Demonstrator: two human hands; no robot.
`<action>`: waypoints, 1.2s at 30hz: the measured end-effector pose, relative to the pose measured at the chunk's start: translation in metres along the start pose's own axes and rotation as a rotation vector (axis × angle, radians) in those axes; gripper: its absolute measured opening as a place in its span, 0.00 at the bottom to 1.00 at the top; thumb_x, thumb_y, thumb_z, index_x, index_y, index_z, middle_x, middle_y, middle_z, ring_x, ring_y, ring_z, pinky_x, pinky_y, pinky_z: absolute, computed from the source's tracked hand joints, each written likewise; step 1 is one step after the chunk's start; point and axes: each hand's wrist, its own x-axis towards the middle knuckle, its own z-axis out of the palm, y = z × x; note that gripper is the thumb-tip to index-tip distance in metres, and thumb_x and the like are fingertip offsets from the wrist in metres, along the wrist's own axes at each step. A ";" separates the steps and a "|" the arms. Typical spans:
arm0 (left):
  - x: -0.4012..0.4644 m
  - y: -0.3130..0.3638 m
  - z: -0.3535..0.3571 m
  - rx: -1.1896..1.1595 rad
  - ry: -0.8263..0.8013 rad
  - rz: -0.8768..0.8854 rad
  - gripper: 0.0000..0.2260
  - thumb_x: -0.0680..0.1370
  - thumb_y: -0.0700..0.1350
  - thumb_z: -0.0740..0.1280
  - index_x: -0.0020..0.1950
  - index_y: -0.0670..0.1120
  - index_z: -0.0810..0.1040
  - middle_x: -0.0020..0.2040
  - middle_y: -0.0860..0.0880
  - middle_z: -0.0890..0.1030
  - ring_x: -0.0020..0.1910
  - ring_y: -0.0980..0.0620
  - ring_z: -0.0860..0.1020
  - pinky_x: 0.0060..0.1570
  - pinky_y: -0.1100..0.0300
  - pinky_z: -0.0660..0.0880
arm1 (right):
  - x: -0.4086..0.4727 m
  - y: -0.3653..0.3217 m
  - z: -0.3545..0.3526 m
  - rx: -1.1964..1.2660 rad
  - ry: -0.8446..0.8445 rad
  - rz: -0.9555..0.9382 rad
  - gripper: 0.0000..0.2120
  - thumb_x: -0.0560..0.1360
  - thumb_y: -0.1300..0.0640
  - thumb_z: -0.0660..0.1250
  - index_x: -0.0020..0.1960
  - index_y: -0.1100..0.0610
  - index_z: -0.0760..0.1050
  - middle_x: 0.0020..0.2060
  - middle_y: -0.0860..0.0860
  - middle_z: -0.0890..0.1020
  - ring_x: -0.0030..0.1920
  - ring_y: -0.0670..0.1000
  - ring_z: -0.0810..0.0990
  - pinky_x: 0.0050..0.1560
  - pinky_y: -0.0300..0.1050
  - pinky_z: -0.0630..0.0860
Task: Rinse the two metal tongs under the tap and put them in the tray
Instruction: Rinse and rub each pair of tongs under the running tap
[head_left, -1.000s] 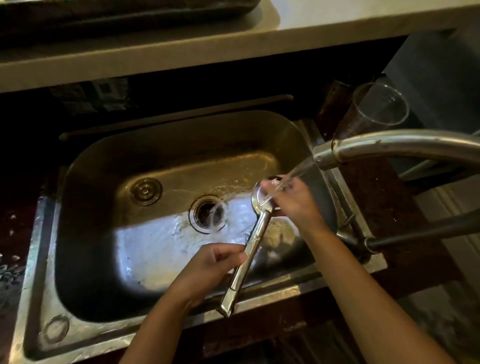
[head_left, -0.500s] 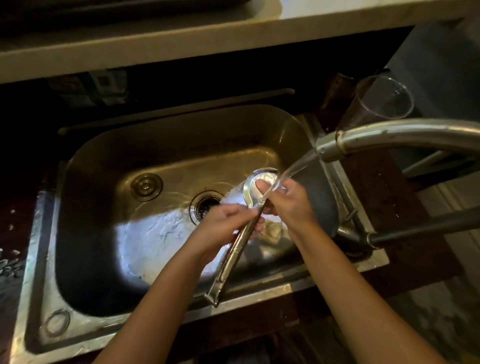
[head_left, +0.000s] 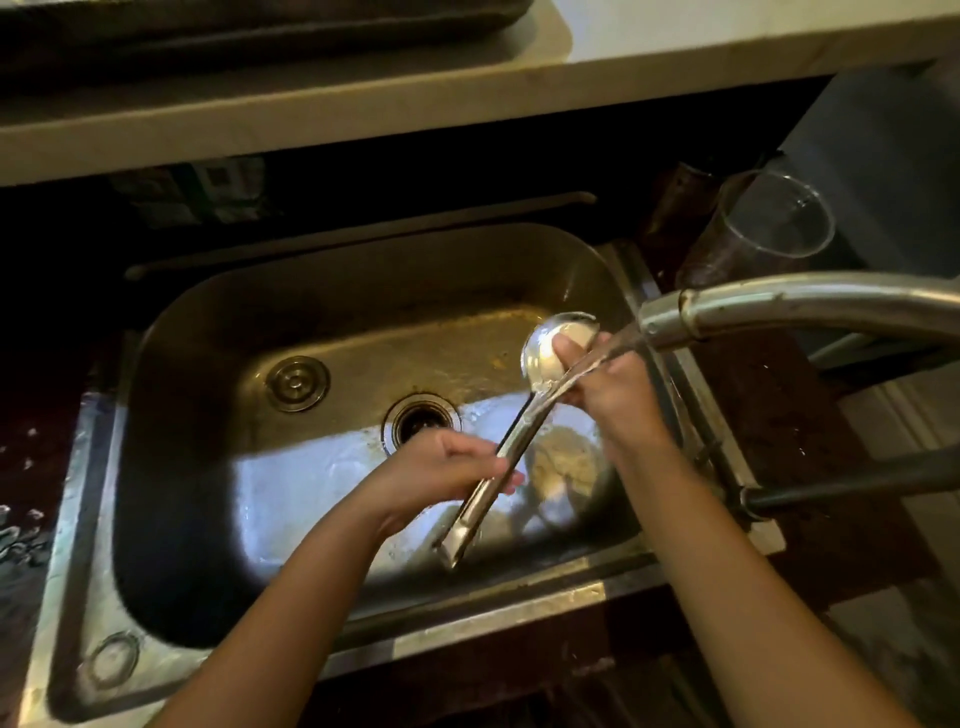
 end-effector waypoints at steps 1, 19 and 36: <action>0.005 0.008 0.001 -0.010 0.000 0.026 0.06 0.74 0.42 0.67 0.45 0.44 0.84 0.42 0.51 0.87 0.48 0.52 0.83 0.49 0.60 0.78 | -0.004 0.003 0.007 0.004 -0.028 0.014 0.02 0.74 0.62 0.66 0.43 0.57 0.75 0.34 0.52 0.80 0.35 0.51 0.80 0.36 0.43 0.79; 0.002 -0.001 0.008 0.061 0.006 -0.041 0.06 0.73 0.42 0.68 0.50 0.47 0.82 0.46 0.44 0.86 0.42 0.52 0.82 0.44 0.60 0.78 | -0.002 -0.005 -0.005 0.299 -0.193 0.252 0.12 0.78 0.54 0.55 0.50 0.58 0.75 0.48 0.60 0.77 0.53 0.56 0.75 0.56 0.52 0.71; -0.004 -0.011 0.025 0.778 0.600 0.290 0.11 0.73 0.52 0.65 0.53 0.51 0.80 0.43 0.55 0.83 0.41 0.56 0.80 0.39 0.61 0.76 | -0.012 -0.015 -0.006 -0.152 0.009 0.146 0.09 0.74 0.59 0.67 0.39 0.48 0.70 0.38 0.49 0.79 0.25 0.41 0.81 0.36 0.39 0.79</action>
